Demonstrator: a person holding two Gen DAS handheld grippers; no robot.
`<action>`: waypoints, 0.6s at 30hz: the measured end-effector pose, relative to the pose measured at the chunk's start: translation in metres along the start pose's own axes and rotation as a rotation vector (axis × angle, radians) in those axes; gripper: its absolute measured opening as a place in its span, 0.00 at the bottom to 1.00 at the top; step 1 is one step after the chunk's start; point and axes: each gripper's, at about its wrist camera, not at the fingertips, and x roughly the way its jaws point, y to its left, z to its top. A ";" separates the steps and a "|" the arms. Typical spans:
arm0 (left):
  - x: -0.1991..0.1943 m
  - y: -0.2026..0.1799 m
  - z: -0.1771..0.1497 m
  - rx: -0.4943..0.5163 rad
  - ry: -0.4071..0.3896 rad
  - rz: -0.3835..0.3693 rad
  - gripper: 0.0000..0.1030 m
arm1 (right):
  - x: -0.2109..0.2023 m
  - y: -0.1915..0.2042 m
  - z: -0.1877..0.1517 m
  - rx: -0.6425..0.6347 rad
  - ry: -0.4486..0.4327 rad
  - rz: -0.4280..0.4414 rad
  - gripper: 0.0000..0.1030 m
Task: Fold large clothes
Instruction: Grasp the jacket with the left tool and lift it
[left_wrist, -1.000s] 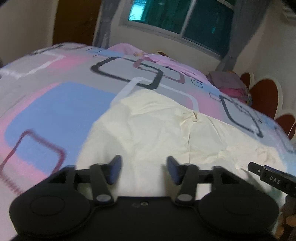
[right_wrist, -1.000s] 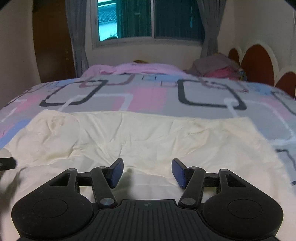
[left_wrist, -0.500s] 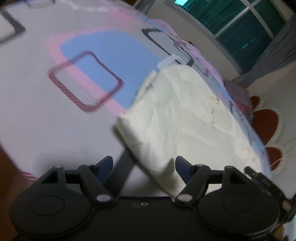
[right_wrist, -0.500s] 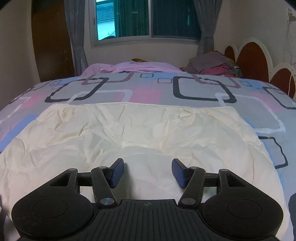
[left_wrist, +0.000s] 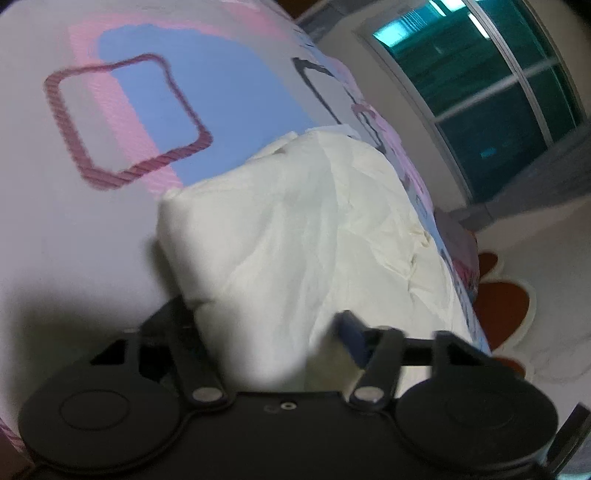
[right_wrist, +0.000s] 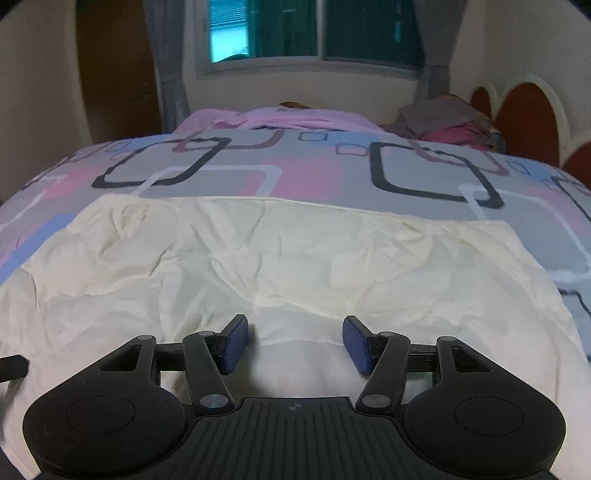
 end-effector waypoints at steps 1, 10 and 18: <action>0.001 0.001 -0.001 -0.021 -0.001 -0.004 0.41 | 0.004 -0.001 0.001 0.002 0.007 0.011 0.56; -0.008 -0.012 -0.001 -0.024 -0.059 0.003 0.17 | 0.041 0.005 -0.007 -0.085 0.081 0.029 0.56; -0.034 -0.068 -0.006 0.250 -0.157 0.023 0.13 | 0.044 0.002 -0.014 -0.103 0.069 0.041 0.56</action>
